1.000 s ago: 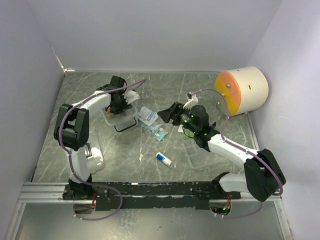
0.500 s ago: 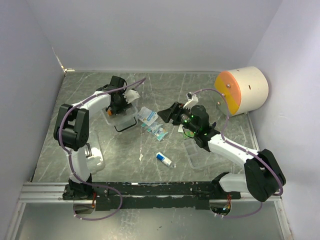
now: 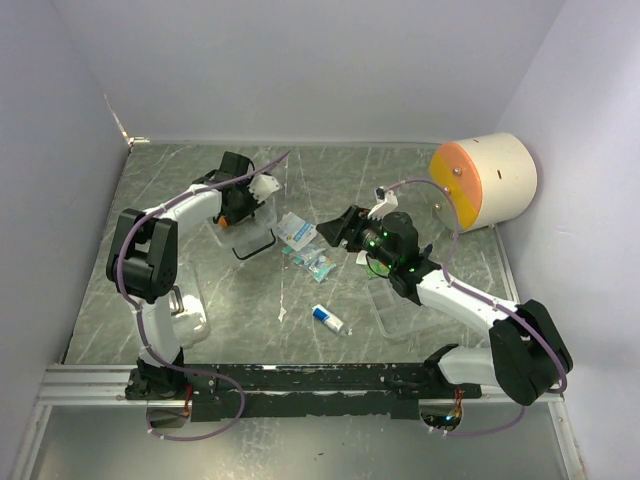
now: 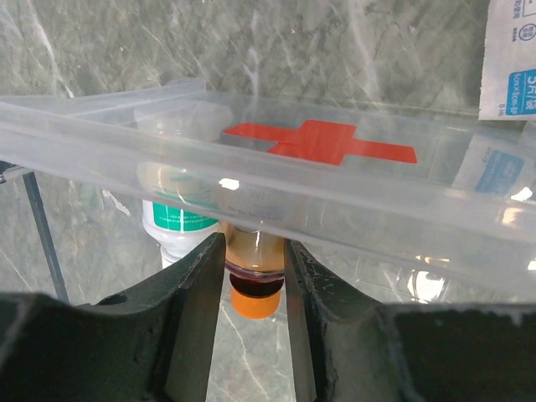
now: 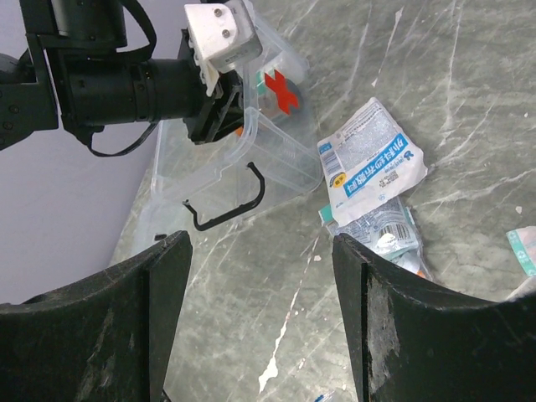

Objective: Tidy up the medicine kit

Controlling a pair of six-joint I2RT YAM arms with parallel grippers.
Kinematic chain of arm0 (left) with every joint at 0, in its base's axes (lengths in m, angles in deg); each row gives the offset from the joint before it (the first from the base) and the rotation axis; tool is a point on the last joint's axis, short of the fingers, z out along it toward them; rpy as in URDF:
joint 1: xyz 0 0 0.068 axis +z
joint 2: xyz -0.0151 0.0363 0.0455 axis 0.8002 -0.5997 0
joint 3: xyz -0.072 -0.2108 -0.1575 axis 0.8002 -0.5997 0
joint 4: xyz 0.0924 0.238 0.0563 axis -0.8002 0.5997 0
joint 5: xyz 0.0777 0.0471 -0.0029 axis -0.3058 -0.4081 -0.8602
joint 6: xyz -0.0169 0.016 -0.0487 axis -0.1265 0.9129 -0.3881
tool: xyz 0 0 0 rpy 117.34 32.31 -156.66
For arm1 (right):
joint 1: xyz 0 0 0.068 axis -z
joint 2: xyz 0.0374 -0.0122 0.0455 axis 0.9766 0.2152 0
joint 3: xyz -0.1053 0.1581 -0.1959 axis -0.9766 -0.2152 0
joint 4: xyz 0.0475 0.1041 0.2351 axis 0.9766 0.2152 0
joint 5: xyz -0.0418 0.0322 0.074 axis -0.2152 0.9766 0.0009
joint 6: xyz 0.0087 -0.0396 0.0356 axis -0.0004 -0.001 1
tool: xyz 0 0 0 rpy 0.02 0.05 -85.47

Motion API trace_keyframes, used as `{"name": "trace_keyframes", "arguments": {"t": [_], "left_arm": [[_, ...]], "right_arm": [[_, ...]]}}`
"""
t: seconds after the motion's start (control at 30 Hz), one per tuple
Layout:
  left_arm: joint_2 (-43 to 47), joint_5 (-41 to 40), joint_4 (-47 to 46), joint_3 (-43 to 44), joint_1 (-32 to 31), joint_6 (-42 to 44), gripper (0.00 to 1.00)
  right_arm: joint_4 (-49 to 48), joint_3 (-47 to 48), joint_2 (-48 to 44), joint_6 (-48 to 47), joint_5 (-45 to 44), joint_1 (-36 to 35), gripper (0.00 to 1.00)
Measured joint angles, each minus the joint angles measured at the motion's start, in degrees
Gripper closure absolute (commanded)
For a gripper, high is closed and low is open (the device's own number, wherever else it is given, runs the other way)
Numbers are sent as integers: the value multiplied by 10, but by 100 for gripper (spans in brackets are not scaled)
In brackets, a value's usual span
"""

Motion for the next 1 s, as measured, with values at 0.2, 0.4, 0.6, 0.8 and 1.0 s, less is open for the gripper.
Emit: {"name": "trace_keyframes", "arguments": {"t": [0.2, 0.4, 0.6, 0.8, 1.0], "left_arm": [[0, 0, -19, -3, 0, -18, 45], [16, 2, -9, 4, 0, -34, 34], [51, 14, 32, 56, 1, -63, 32], [113, 6, 38, 98, 1, -143, 31], [237, -49, -14, 61, 1, -295, 26]], "right_arm": [[0, -1, -1, 0, -2, 0, 32], [0, -1, -1, 0, -2, 0, 32], [-1, -4, -1, 5, -3, 0, 32], [5, -9, -1, 0, -13, 0, 32], [38, 13, 11, -31, -28, 0, 32]]}}
